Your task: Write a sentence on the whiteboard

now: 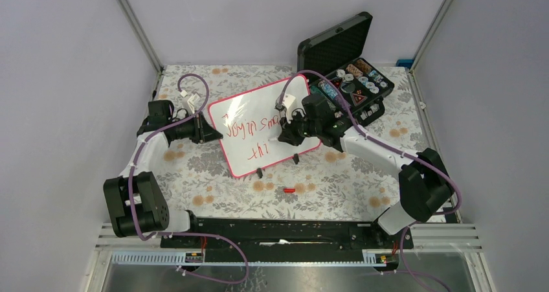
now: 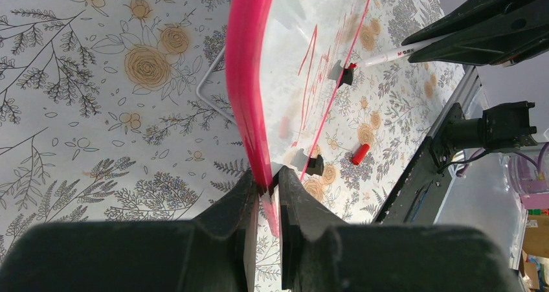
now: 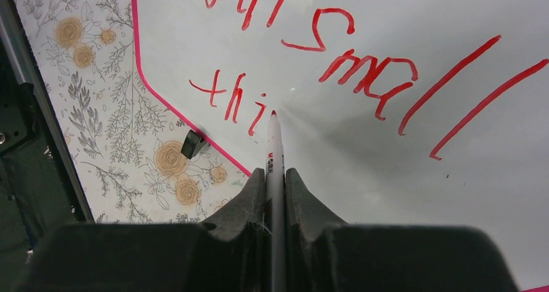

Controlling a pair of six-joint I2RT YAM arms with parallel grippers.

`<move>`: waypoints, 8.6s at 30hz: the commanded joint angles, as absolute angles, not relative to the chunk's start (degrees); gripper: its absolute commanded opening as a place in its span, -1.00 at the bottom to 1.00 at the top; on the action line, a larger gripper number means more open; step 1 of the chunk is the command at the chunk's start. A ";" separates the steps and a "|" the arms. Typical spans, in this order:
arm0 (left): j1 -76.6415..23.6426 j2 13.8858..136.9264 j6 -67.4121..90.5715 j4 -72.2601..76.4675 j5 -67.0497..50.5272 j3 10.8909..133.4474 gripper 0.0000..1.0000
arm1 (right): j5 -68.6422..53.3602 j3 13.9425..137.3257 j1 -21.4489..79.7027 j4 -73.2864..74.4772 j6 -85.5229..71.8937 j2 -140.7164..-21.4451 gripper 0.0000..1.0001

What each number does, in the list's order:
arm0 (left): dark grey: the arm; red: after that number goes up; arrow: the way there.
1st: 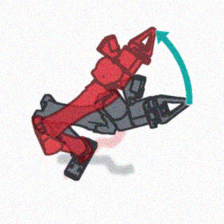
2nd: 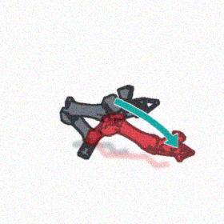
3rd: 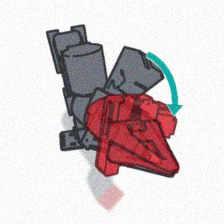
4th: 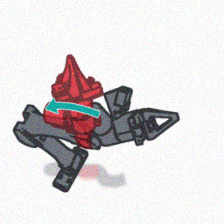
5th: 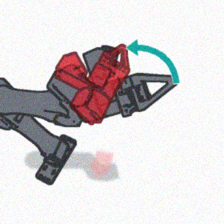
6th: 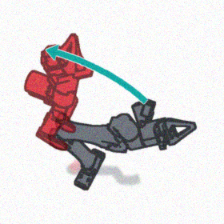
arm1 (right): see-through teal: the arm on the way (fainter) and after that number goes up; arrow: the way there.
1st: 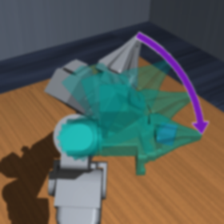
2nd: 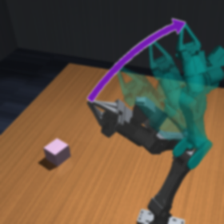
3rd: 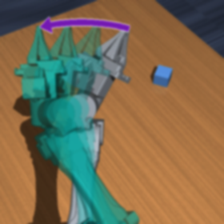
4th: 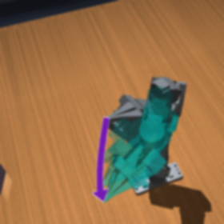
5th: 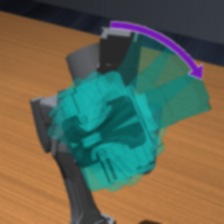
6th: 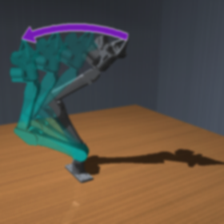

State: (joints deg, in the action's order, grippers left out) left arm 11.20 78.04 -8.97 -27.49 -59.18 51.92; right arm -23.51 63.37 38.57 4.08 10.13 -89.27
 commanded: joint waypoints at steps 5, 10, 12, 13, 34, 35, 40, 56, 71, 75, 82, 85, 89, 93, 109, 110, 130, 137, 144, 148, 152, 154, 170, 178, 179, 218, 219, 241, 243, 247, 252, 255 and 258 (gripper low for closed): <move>11.33 77.26 -11.42 -26.28 -57.35 53.26 -1.00 | -24.76 62.58 38.33 2.74 10.29 -89.20 -1.00; 11.32 77.34 -11.51 -26.28 -57.30 53.25 -1.00 | -25.03 62.66 38.65 2.29 10.13 -90.01 -1.00; 11.33 77.34 -11.43 -26.28 -57.35 53.35 -1.00 | -25.00 62.62 38.92 2.26 10.15 -90.38 -1.00; 11.34 77.37 -11.43 -26.28 -57.33 53.35 -1.00 | -25.03 62.58 38.94 2.08 10.11 -90.42 -1.00; 11.32 77.24 -11.50 -26.27 -57.30 53.26 -1.00 | -23.90 58.12 40.75 0.71 10.37 -91.54 -1.00; 11.31 77.21 -11.51 -26.28 -57.36 53.26 -1.00 | -23.86 57.77 40.97 0.63 10.37 -91.38 -1.00; 11.33 77.21 -11.44 -26.28 -57.35 53.22 -1.00 | -23.42 58.25 41.11 0.62 10.35 -90.98 -1.00; 11.34 77.12 -11.51 -26.24 -57.22 53.00 -1.00 | -22.00 63.90 39.07 0.66 9.58 -90.82 -1.00; 11.34 77.17 -11.47 -26.28 -57.27 53.09 -1.00 | -21.65 62.50 37.24 2.13 10.97 -88.59 -1.00; 11.36 77.23 -11.43 -26.28 -57.16 53.17 -1.00 | -22.77 61.70 37.27 2.20 10.81 -88.91 -1.00; 11.34 77.34 -11.51 -26.28 -57.13 53.26 -1.00 | -23.55 59.20 38.40 2.21 11.08 -89.38 -1.00; 11.33 77.46 -11.52 -26.28 -57.17 53.26 -1.00 | -23.49 58.42 39.13 2.20 11.26 -89.43 -1.00; 11.29 77.37 -11.60 -26.28 -57.19 53.18 -1.00 | -23.73 58.29 39.45 2.16 11.12 -89.12 -1.00; 11.32 77.35 -11.60 -26.26 -57.20 53.09 -1.00 | -24.74 59.34 39.37 3.07 10.46 -87.59 -1.00; 11.34 77.19 -11.73 -26.28 -57.40 53.00 -1.00 | -27.30 60.34 35.16 5.21 8.61 -84.97 -1.00; 11.34 77.17 -11.77 -26.28 -57.40 53.00 -1.00 | -27.13 60.26 35.15 5.19 8.61 -85.05 -1.00; 11.36 77.08 -11.86 -26.28 -57.59 52.95 -1.00 | -26.67 60.49 35.14 3.45 8.39 -86.73 -1.00; 11.26 77.26 -11.78 -26.28 -57.66 53.00 -1.00 | -24.99 61.38 35.18 2.80 8.31 -87.35 -1.00; 11.34 77.20 -11.78 -26.28 -57.66 53.13 -1.00 | -23.34 62.76 35.10 2.20 8.01 -88.86 -1.00; 11.29 77.17 -11.76 -26.28 -57.71 53.15 -1.00 | -23.26 63.60 35.09 2.22 7.91 -89.79 -1.00; 11.34 77.26 -11.78 -26.28 -57.67 53.09 -1.00 | -23.48 64.15 35.22 2.12 7.75 -90.49 -1.00; 11.29 77.29 -11.85 -26.28 -57.67 53.00 -1.00 | -23.76 64.35 35.31 2.11 7.62 -90.61 -1.00; 11.34 77.34 -11.94 -26.28 -57.57 53.00 -1.00 | -24.59 62.83 36.77 2.18 8.34 -91.34 -1.00; 11.33 77.26 -11.95 -26.28 -57.64 53.09 -1.00 | -24.52 61.26 36.95 2.11 9.03 -90.47 -1.00; 11.34 77.30 -11.95 -26.28 -57.53 53.01 -1.00 | -24.50 60.97 37.00 2.15 9.13 -90.18 -1.00; 11.34 77.30 -11.87 -26.28 -57.50 53.00 -1.00 | -21.77 64.80 35.31 3.79 10.90 -89.72 -1.00; 11.34 77.22 -11.84 -26.28 -57.48 53.00 -1.00 | -21.86 64.70 35.37 3.81 10.90 -89.74 -1.00; 11.28 77.34 -12.04 -26.28 -57.57 52.92 -1.00 | -24.25 56.94 37.30 3.35 10.77 -88.69 -1.00; 11.34 77.26 -12.04 -26.31 -57.50 52.91 -1.00 | -24.04 56.33 37.91 2.83 10.52 -88.78 -1.00; 11.34 77.26 -12.02 -26.28 -57.48 52.99 -1.00 | -24.17 56.99 39.20 2.64 10.31 -89.44 -1.00; 11.33 77.21 -11.95 -26.29 -57.43 52.91 -1.00 | -24.13 59.89 39.99 2.66 9.92 -90.02 -1.00; 11.29 77.18 -11.95 -26.28 -57.31 52.91 -1.00 | -24.66 60.99 40.00 2.88 9.67 -89.41 -1.00; 11.34 77.22 -11.89 -26.28 -57.39 53.00 -1.00 | -25.53 61.33 39.95 3.70 9.58 -87.93 -1.00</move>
